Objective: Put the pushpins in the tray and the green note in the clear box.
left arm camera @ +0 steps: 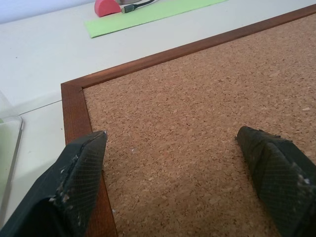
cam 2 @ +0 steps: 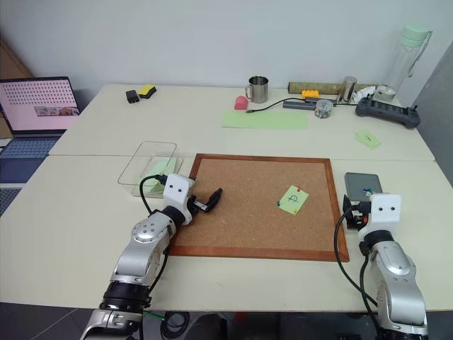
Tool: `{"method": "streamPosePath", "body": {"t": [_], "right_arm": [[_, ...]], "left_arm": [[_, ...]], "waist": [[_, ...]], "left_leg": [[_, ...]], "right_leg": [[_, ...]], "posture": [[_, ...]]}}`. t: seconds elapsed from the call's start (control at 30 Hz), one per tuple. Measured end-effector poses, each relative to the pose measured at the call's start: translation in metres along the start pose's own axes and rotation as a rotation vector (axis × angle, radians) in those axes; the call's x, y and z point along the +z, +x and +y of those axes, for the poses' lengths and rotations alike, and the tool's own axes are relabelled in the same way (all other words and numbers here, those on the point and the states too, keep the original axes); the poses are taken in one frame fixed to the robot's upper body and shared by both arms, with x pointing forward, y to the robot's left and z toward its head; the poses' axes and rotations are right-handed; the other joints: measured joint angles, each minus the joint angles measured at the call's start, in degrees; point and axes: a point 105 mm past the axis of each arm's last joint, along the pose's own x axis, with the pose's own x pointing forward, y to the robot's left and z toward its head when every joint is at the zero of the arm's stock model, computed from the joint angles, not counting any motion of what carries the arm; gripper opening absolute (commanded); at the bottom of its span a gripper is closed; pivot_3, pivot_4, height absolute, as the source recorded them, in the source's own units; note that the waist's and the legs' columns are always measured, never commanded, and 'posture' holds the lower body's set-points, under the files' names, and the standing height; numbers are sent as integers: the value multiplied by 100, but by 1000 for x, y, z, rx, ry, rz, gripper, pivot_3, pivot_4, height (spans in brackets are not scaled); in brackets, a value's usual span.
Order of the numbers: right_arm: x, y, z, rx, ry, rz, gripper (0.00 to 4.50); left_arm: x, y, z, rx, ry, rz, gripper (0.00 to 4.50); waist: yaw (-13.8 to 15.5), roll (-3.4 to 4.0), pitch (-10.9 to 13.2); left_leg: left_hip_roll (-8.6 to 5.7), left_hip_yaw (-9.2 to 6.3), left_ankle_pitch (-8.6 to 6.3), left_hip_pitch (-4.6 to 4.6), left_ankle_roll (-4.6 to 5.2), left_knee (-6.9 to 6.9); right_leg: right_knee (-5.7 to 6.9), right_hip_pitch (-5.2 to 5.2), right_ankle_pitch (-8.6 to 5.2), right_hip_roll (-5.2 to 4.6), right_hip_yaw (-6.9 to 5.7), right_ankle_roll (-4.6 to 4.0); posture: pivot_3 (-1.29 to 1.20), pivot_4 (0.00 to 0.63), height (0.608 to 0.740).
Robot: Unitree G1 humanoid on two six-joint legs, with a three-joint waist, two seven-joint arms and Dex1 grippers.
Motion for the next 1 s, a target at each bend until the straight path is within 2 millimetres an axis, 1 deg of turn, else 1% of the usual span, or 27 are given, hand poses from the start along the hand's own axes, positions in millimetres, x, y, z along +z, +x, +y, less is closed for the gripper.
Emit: {"method": "streamPosePath", "body": {"t": [1.0], "right_arm": [[-1,-1,1,8,-2,3,3539]], "left_arm": [[0,0,-3,-29,-21,0,4465]], "waist": [[0,0,0]], "left_leg": [[0,0,0,0,0,0]], "right_leg": [[0,0,0,0,0,0]], "posture": [[0,150,740]]}}
